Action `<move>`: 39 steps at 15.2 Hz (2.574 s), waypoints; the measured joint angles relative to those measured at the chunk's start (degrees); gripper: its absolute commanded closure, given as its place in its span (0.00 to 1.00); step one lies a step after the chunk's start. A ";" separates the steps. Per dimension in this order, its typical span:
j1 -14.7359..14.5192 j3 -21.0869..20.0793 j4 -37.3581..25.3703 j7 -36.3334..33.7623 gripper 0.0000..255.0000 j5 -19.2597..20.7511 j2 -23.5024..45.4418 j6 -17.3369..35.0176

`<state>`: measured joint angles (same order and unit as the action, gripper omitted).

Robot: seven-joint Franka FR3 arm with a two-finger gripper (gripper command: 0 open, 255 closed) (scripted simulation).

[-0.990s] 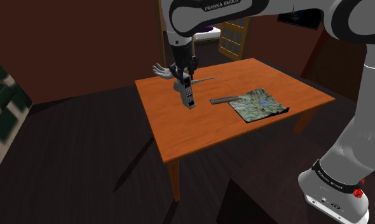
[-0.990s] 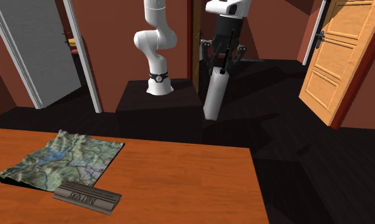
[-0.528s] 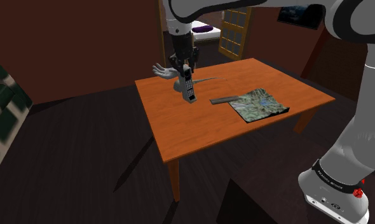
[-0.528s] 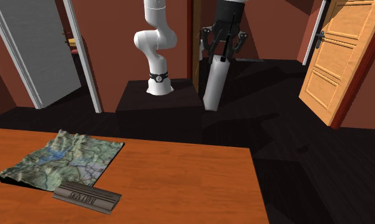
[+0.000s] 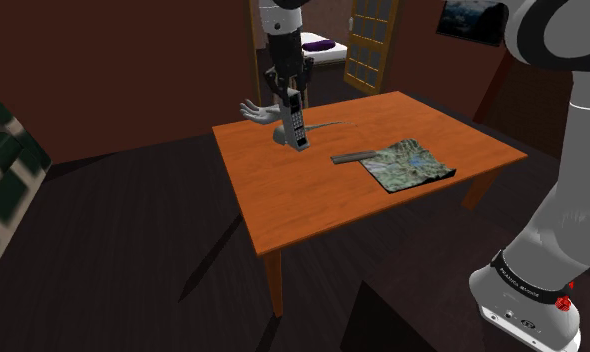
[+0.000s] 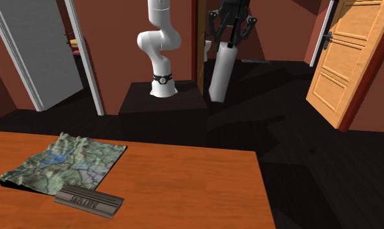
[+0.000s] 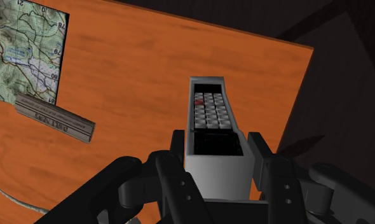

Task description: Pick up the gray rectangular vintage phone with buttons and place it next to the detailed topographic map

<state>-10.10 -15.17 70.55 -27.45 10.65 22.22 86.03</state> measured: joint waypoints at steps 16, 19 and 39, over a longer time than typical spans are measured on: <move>5.44 1.70 4.18 7.04 1.00 -1.68 -8.03 -2.90; 8.33 3.12 9.56 10.91 1.00 -2.54 -12.27 -1.17; 19.88 13.42 30.22 31.64 1.00 -3.34 -26.26 8.18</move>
<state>9.78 -1.75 100.77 4.19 7.32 -4.04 94.21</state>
